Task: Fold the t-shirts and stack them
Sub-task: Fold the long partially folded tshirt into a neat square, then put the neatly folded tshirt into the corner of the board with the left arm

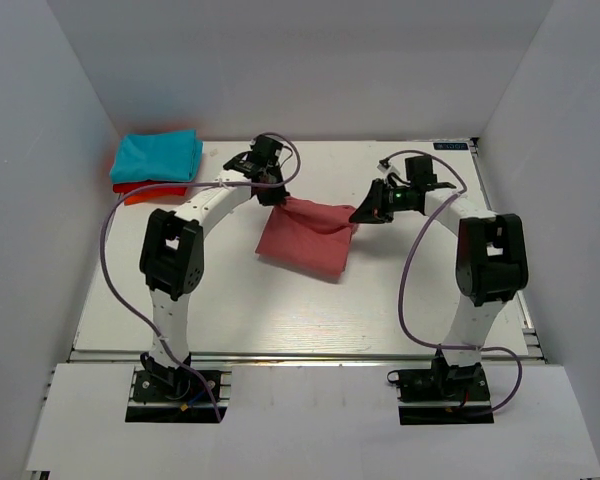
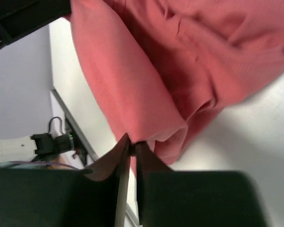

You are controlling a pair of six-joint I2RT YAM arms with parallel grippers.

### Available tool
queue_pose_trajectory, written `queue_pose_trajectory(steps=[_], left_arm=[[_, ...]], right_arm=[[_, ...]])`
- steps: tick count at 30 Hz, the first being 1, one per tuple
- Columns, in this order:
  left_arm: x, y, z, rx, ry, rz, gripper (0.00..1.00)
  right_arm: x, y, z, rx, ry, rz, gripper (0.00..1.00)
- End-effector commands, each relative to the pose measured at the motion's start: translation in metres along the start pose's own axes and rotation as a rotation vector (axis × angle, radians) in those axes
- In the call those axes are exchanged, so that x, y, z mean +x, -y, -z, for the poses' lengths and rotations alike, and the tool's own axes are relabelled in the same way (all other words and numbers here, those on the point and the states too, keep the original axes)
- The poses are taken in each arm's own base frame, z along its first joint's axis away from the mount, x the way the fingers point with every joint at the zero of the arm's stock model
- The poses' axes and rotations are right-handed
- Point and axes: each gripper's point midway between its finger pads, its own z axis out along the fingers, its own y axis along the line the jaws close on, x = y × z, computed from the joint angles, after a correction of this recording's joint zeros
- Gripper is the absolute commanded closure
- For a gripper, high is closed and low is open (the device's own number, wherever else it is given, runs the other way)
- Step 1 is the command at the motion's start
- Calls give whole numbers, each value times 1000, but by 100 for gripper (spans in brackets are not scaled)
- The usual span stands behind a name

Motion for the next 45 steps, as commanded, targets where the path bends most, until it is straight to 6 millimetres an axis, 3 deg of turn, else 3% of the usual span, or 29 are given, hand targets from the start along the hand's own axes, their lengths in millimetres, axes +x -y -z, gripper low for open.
queue_pose_trajectory(steps=[1, 2, 3, 4, 5, 7, 9, 10, 11, 12, 14, 15, 17, 18, 19, 20, 21, 22, 26, 27, 29, 32, 35, 37, 38, 41, 42, 45], left_arm=[[-57, 19, 3, 83, 155, 2, 82], [-61, 21, 1, 86, 162, -11, 55], [-77, 26, 6, 101, 197, -3, 40], [-75, 24, 1, 91, 182, -14, 28], [-77, 22, 5, 73, 181, -14, 12], [-82, 19, 7, 70, 187, -7, 2], [-78, 16, 16, 64, 180, -16, 0], [-75, 16, 18, 75, 175, -17, 0], [-63, 10, 15, 74, 150, -41, 0], [-68, 20, 29, 133, 180, -42, 0], [-50, 24, 28, 174, 157, -98, 0], [-49, 37, 33, 228, 169, -122, 0], [-45, 42, 38, 271, 167, -152, 0], [-42, 58, 42, 345, 164, -177, 0], [-38, 60, 41, 364, 154, -193, 0], [-33, 62, 39, 382, 133, -196, 0], [-35, 63, 34, 383, 139, -208, 0], [-35, 63, 34, 383, 139, -209, 0], [-33, 67, 11, 394, 113, -219, 0], [-30, 65, 4, 384, 96, -227, 0], [-26, 64, -14, 370, 70, -224, 0], [-23, 55, -38, 368, 43, -220, 0], [-20, 43, -59, 332, 35, -210, 0], [-16, 38, -68, 308, 27, -206, 0], [-15, 37, -71, 308, 28, -207, 0], [-10, 26, -87, 281, 10, -197, 0], [-5, 23, -93, 274, -3, -195, 0], [2, 12, -102, 257, -23, -176, 0]], right_arm=[[-56, -8, 3, -14, 114, 155, 85], [-60, 0, -1, 11, 115, 150, 75], [-63, 5, -4, 19, 111, 151, 54], [-75, -2, -1, 32, 119, 161, 48], [-76, 4, -3, 54, 113, 146, 43], [-85, 11, 2, 134, 130, 155, 32], [-89, 14, 13, 223, 165, 166, 26], [-79, 21, 13, 244, 152, 155, 24], [-79, 13, 19, 244, 169, 172, 22], [-64, 17, 20, 264, 156, 153, 18], [-57, 12, 25, 269, 170, 166, 18], [-43, 15, 26, 272, 156, 154, 18], [-35, -3, 26, 211, 153, 179, 18], [-26, -8, 27, 193, 148, 187, 18], [-23, -26, 25, 131, 137, 227, 13], [-18, -30, 23, 110, 125, 231, 10], [-19, -39, 23, 78, 137, 262, 10], [-7, -52, 19, -4, 92, 273, 10], [-5, -61, 6, -75, 62, 269, 10], [-6, -57, -3, -86, 47, 259, 10], [-13, -67, -9, -130, 50, 281, 10], [-25, -59, -22, -140, 70, 269, 10], [-39, -38, -36, -116, 102, 230, 10], [-44, -16, -47, -81, 116, 198, 10], [-43, 6, -58, -39, 112, 139, 10], [-45, 27, -64, -32, 129, 70, 10], [-45, 47, -67, -17, 138, 15, 10], [-29, 78, -75, -2, 127, -93, 10]])
